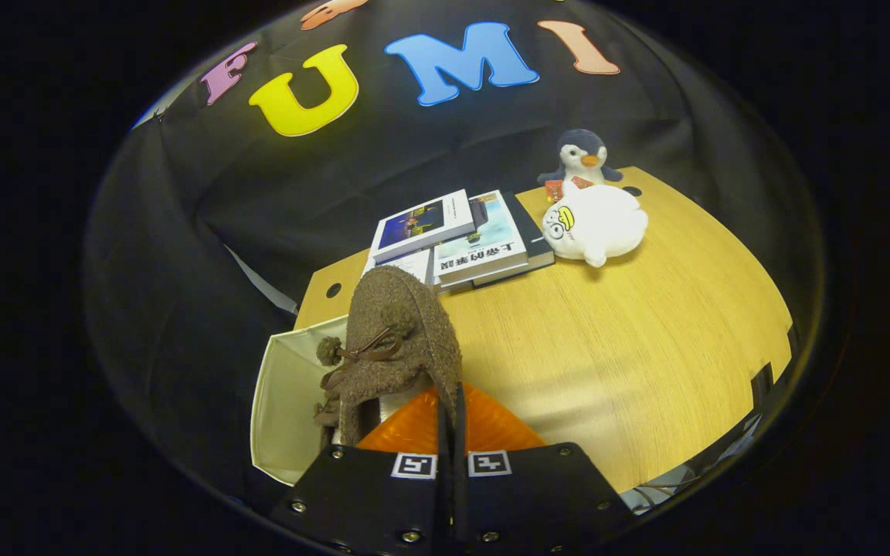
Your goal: Open the storage box then place both shoes into the box .Put the left shoe in first, then the right shoe, with the right side of both shoes facing outward in a uniform manner.
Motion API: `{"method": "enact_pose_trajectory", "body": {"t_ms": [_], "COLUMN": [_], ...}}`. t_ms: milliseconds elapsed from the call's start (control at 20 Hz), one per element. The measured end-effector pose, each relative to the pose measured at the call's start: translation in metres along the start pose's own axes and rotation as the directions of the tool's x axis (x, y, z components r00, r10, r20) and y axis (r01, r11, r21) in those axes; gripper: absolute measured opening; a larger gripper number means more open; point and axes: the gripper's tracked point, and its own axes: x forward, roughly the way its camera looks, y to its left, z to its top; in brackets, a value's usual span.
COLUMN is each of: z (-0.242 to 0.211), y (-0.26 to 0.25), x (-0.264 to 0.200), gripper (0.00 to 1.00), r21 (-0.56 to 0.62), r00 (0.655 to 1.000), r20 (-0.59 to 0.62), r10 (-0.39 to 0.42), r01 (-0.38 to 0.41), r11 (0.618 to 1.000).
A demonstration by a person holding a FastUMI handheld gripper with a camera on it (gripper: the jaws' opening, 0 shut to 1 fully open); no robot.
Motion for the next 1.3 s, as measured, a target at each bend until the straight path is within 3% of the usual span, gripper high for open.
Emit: {"method": "enact_pose_trajectory", "body": {"t_ms": [250, 600, 800, 1050, 1100, 1150, 1300], "z": [-0.007, -0.028, -0.049, -0.065, -0.066, -0.063, -0.044], "y": [0.056, 0.108, 0.122, 0.115, 0.118, 0.123, 0.127], "x": [0.008, 0.028, 0.043, 0.054, 0.056, 0.049, 0.039], "gripper": [0.01, 0.01, 0.01, 0.02, 0.06, 0.16, 0.64], "r21": [0.020, 0.031, 0.057, 0.047, 0.039, 0.038, -0.013], "r00": [0.997, 0.991, 0.990, 0.996, 0.996, 0.995, 0.994], "r20": [-0.012, -0.045, -0.071, -0.071, -0.067, -0.052, 0.023], "r10": [0.081, 0.128, 0.119, 0.047, 0.057, 0.083, 0.109], "r01": [-0.081, -0.127, -0.115, -0.044, -0.055, -0.081, -0.109], "r11": [0.997, 0.991, 0.992, 0.998, 0.998, 0.996, 0.994]}}
